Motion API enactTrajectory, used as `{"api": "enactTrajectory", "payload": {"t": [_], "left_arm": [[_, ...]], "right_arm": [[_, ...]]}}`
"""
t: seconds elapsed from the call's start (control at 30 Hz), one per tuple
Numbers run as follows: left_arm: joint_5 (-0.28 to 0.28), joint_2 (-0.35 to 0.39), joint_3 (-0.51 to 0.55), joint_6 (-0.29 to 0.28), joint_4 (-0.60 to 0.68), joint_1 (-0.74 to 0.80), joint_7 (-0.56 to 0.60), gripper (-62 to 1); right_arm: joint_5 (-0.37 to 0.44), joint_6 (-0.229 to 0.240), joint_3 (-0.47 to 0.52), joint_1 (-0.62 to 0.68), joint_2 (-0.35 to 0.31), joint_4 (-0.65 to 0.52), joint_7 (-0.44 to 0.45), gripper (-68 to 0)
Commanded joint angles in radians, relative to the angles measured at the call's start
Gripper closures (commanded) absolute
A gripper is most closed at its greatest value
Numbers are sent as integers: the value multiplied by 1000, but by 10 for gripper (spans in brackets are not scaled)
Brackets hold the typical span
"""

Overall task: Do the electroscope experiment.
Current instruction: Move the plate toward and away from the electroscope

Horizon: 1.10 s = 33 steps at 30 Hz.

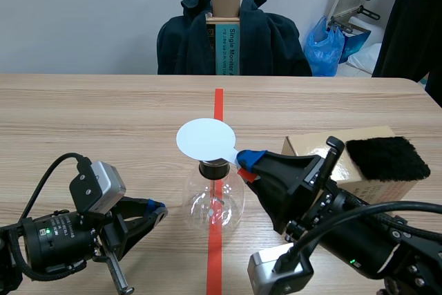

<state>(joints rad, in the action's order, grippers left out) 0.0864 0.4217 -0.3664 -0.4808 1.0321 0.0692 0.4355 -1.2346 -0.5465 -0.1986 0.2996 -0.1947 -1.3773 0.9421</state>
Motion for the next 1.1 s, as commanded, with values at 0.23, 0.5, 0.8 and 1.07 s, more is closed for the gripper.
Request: {"api": "enactTrajectory", "payload": {"t": [0.23, 0.5, 0.8, 1.07], "left_arm": [[-11, 6, 2, 0, 24, -3, 13, -30], [-11, 6, 2, 0, 24, -3, 13, -30], [-11, 6, 2, 0, 24, -3, 13, -30], [-11, 6, 2, 0, 24, -3, 13, -30]], "right_arm": [[7, -15, 2, -8, -16, -16, -1, -6], [7, -15, 3, -8, -16, -16, -62, -6], [6, -15, 4, 0, -16, -16, -237, -6], [6, -14, 4, 6, -34, -16, -368, -6]]}}
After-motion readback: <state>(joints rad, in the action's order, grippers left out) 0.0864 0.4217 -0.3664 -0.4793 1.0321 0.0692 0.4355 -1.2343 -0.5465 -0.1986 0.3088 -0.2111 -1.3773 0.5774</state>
